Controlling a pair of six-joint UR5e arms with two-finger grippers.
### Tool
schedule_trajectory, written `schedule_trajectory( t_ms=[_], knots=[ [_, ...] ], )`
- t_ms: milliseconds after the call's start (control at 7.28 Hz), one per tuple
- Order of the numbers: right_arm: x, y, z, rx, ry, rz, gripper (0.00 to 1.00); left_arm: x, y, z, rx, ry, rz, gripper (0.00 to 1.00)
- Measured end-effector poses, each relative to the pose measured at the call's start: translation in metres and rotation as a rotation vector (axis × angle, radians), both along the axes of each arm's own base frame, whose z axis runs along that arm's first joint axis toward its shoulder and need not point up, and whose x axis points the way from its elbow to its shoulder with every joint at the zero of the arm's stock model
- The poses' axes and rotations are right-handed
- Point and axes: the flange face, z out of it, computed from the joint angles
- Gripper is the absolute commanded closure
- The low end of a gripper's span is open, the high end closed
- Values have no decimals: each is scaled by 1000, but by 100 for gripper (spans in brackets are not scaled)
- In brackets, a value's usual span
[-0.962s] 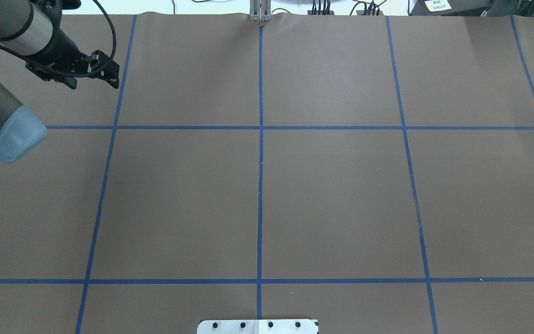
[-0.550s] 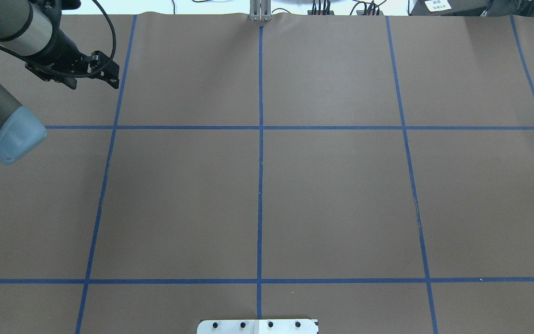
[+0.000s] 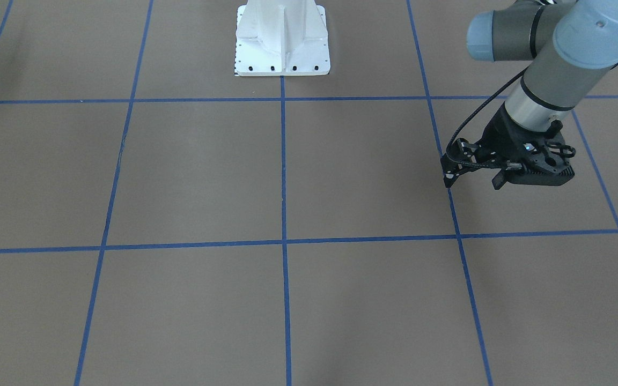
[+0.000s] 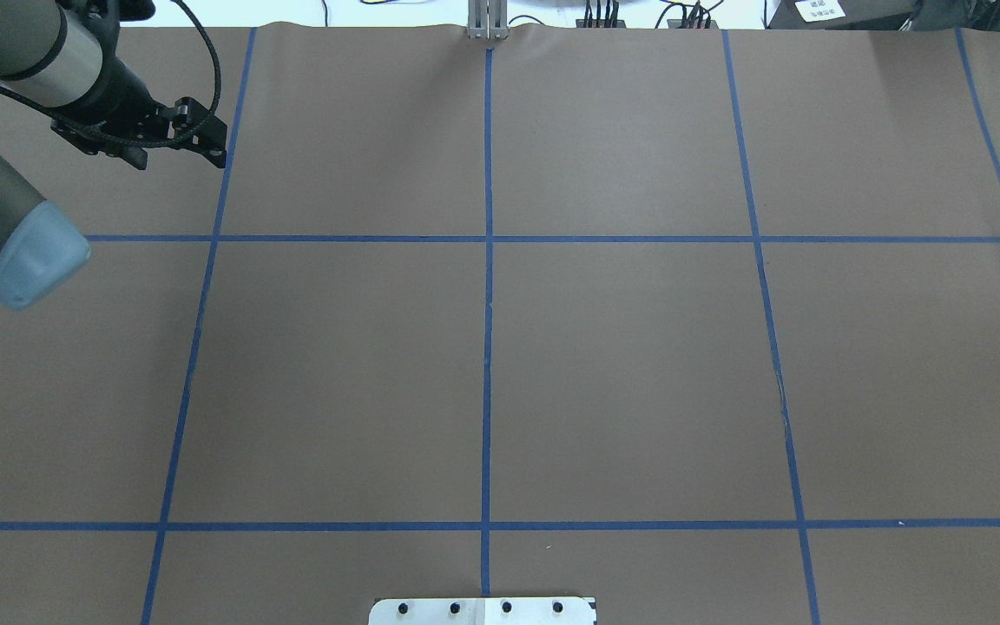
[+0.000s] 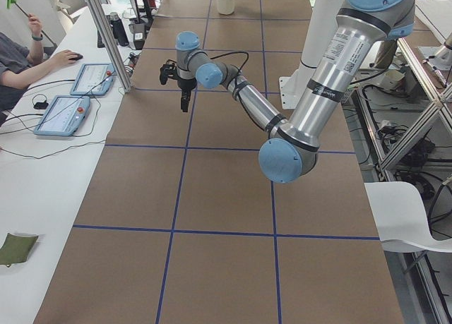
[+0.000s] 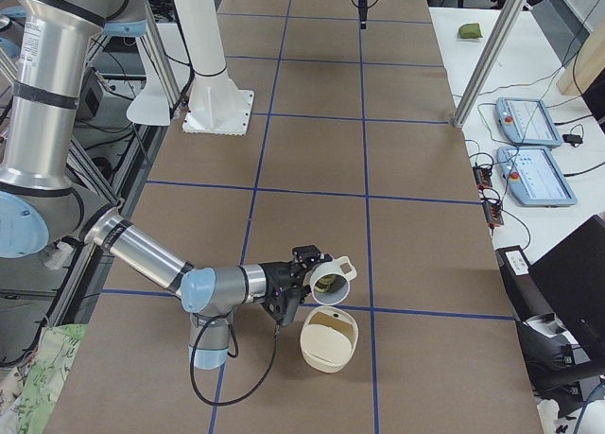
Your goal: Left arm hands cup to right arm to dump lemon
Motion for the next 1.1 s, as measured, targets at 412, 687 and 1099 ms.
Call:
schedule_trajectory(
  t_ms=[412, 687, 1099],
  knots=[
    [6, 5, 7, -29, -86, 69, 91, 2, 0, -2, 3, 2, 3, 0],
    [6, -4, 3, -72, -184, 83, 90, 2, 0, -3, 3, 2, 3, 0],
    [4, -24, -9, -121, -328, 94, 90, 4, 1, -3, 3, 1, 6, 0]
  ],
)
